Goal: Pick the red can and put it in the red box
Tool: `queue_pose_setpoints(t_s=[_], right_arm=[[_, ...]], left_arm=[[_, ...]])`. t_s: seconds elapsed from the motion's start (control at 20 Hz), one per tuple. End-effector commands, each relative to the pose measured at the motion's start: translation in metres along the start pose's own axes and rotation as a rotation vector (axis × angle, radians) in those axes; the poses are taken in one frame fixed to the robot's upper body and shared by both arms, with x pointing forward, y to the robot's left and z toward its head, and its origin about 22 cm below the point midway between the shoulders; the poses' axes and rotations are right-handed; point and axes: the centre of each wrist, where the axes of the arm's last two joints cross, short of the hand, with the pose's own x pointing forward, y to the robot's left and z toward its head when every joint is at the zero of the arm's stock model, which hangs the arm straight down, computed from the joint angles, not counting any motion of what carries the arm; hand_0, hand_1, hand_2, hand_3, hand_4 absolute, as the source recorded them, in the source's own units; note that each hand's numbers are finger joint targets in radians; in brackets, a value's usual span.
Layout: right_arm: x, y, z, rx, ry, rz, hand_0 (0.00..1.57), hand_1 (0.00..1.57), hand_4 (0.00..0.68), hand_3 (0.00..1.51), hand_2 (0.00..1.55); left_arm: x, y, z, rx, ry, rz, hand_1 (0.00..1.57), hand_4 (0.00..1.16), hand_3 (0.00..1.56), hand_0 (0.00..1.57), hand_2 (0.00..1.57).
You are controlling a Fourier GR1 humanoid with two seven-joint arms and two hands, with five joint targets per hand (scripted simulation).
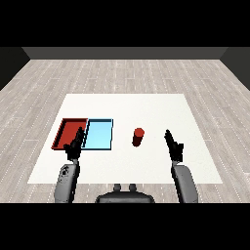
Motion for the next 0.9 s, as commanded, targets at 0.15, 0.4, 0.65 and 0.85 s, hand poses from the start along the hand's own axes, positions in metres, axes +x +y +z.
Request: queue_pose_setpoints(t_s=[0.15, 0.4, 0.65, 0.85], right_arm=[[0.002, -0.026, -0.021, 0.002, -0.04, -0.03, 0.0, 0.0, 0.0, 0.0, 0.0], [0.022, -0.024, -0.024, 0.028, -0.386, -0.117, 0.0, 0.0, 0.0, 0.0, 0.0], [0.004, -0.032, -0.027, 0.034, -0.419, -0.127, 0.0, 0.0, 0.0, 0.0, 0.0], [0.002, -0.032, -0.032, 0.041, -0.42, -0.132, 0.0, 0.0, 0.0, 0.0, 0.0]], left_arm=[[0.003, -0.005, -0.001, -0.036, 0.028, -0.011, 0.0, 0.0, 0.0, 0.0, 0.0], [0.035, -0.016, -0.008, -0.038, -0.393, 0.091, 0.0, 0.0, 0.0, 0.0, 0.0], [0.001, -0.032, -0.005, -0.039, -0.422, 0.088, 0.0, 0.0, 0.0, 0.0, 0.0], [0.001, -0.017, 0.001, -0.038, -0.426, 0.087, 0.0, 0.0, 0.0, 0.0, 0.0]])
